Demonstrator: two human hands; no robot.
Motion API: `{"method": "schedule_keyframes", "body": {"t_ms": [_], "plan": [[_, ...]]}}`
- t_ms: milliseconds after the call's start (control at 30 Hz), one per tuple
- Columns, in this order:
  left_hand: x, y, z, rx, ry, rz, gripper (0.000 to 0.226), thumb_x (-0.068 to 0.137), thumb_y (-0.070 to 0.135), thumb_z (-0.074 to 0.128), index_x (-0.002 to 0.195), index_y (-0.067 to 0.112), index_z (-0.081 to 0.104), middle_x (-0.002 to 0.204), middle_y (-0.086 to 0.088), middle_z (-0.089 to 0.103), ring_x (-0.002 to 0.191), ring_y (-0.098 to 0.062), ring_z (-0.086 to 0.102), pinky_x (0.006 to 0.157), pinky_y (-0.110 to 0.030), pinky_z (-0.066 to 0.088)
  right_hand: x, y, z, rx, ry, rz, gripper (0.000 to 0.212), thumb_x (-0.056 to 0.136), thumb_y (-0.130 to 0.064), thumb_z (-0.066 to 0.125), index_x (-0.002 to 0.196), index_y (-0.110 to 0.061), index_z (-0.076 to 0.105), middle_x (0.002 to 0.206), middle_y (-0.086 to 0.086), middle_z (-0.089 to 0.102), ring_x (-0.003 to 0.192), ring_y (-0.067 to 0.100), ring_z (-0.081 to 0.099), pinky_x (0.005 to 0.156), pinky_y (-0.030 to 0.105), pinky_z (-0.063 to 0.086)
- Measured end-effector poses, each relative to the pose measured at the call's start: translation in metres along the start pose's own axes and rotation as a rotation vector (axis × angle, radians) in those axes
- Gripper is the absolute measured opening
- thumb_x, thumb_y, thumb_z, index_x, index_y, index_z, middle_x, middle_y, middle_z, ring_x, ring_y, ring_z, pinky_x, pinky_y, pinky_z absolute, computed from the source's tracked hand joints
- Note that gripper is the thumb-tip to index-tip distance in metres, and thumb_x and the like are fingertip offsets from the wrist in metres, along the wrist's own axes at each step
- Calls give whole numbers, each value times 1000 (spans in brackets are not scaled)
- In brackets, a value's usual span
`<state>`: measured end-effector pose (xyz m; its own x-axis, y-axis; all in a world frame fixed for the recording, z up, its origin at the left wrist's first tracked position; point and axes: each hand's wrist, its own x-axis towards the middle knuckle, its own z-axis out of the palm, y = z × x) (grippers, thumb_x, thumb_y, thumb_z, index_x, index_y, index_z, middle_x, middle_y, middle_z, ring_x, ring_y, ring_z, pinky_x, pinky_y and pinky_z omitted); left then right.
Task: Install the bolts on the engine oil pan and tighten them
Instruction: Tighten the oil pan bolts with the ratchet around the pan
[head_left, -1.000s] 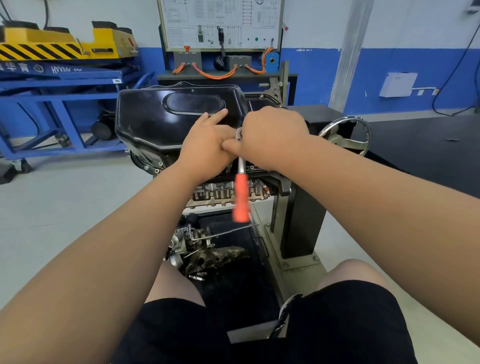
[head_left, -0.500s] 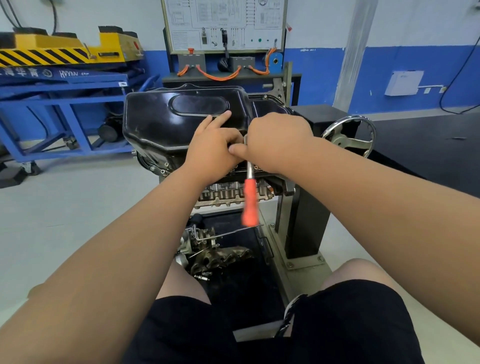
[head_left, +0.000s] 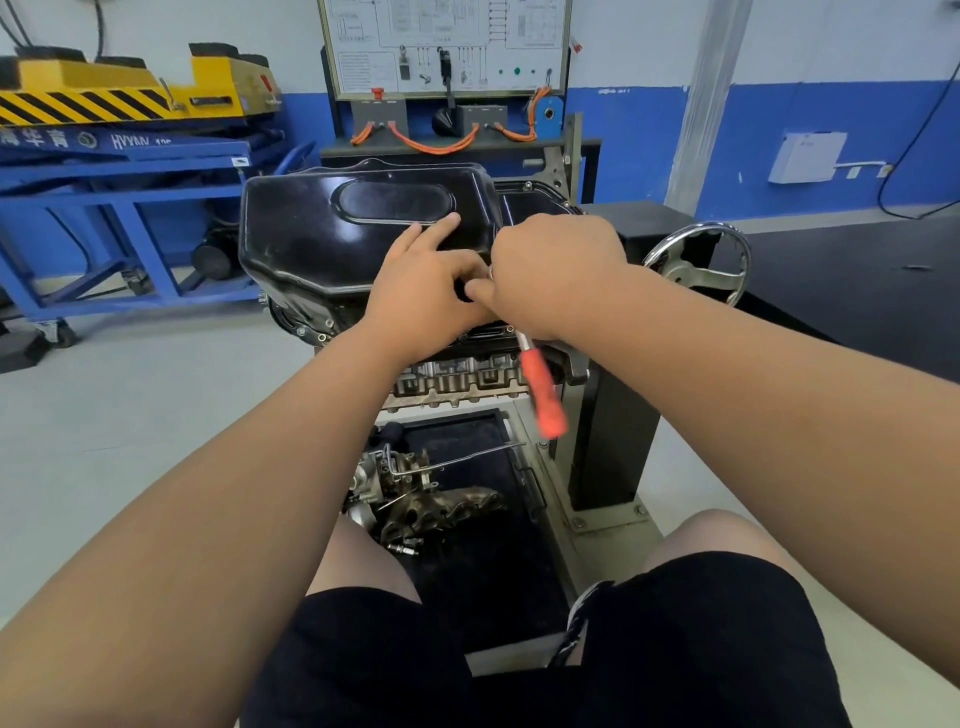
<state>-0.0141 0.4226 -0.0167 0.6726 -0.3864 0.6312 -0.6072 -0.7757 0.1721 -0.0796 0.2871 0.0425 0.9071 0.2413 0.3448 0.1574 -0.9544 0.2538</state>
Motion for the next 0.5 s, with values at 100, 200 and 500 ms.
{"method": "schedule_keyframes", "body": {"t_ms": [100,200,500], "plan": [[0,-3,0,81,-38,50,18,83,34,62,94,25,72,119,4,66,145,-18,21,117,-36,5,0,-2,1,34,-1,-10,47,93,-54,41,63,-20,30,64,1,36,53,16,35,48,31,28],[-3,2,-3,-39,-7,35,10,82,33,68,73,29,64,112,-4,70,143,-19,25,118,-40,7,4,2,-1,-31,15,-100,33,93,-40,54,72,-16,45,67,-1,39,59,19,44,57,31,33],[0,-1,-9,3,-139,58,14,86,33,58,84,29,71,116,7,68,147,-17,12,119,-39,0,0,2,4,62,79,-108,27,89,-41,57,89,-16,47,71,-2,44,65,18,46,59,33,34]]}}
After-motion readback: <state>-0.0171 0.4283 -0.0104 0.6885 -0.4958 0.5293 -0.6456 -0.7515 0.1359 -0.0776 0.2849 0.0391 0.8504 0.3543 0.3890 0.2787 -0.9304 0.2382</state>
